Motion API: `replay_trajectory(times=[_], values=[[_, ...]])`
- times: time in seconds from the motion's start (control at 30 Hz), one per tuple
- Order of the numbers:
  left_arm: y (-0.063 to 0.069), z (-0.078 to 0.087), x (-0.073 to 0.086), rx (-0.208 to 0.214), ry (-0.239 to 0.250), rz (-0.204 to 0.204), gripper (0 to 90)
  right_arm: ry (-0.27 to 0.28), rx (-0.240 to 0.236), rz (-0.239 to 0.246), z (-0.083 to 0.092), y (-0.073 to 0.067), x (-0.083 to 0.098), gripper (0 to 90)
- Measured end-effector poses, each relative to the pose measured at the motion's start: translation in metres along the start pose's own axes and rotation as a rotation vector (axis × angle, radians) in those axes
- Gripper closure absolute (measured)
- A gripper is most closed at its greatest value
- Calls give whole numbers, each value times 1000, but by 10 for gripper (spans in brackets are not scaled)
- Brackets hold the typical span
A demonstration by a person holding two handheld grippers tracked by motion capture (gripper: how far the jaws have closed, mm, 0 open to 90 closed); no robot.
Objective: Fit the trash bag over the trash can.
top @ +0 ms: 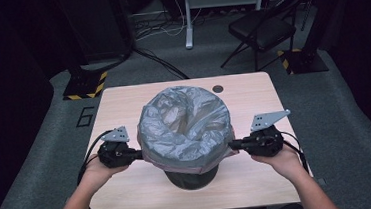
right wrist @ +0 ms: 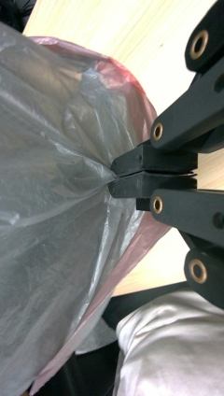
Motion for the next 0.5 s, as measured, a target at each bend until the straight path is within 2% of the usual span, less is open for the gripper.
replay_trajectory(times=[0.1, 0.17, 0.23, 0.27, 0.4, 0.5], values=[[-7, -1, 6, 4, 4, 38, 900, -12, 5, -5, 0, 1, 3, 882], [-10, 5, 6, 3, 40, 58, 899, -7, 4, -7, 1, 1, 3, 881], [-11, 14, 4, 20, 80, 79, 881, -7, 6, -2, 2, -1, 3, 881], [-10, 19, 1, 24, 95, 80, 846, -7, 6, -2, 2, -1, 3, 880], [-2, 33, -7, 23, 147, 78, 555, 2, -4, -2, 0, -3, 3, 878], [7, 38, -12, 12, 189, 62, 434, 5, -13, 3, -1, -5, 2, 877]])
Point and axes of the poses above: each handheld gripper's, and its own axes: z roughly backward along the jaws, x roughly out of its underside, y roughly to its right, the point moved 2 cm from there along -z, roughly forward along the jaws, and after that the axes turned 15 degrees about -x, right-handed, at the moved point
